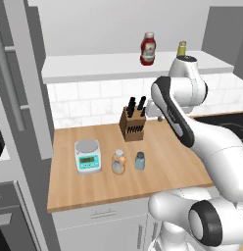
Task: Put the shaker and condiment bottle from the counter next to their counterparts in the cabinet.
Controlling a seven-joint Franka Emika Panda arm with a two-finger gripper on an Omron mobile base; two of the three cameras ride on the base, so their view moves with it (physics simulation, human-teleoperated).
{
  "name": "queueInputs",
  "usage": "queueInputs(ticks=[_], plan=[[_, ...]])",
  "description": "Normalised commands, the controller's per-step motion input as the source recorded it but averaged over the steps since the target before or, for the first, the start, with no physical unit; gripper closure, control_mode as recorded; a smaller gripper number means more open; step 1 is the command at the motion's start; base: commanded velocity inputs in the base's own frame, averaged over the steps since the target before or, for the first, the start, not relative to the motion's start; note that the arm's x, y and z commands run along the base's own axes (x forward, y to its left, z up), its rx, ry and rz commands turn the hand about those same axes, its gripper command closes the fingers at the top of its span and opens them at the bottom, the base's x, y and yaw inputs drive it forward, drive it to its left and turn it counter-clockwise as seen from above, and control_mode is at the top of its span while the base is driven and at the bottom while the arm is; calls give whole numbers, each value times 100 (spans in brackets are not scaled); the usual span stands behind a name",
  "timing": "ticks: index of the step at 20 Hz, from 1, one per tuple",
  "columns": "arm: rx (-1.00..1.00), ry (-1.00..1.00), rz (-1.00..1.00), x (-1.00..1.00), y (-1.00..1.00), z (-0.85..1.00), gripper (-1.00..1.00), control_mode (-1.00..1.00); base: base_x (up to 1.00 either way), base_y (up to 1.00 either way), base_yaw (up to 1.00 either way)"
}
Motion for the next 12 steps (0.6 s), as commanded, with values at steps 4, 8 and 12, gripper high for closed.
queueInputs(ticks=[4,8,12], plan=[[0,0,0,-7,0,0,-100,-100,0,0,0],[0,0,0,-21,0,-5,-100,-100,0,0,0],[0,0,0,-29,0,-9,-100,-100,0,0,0]])
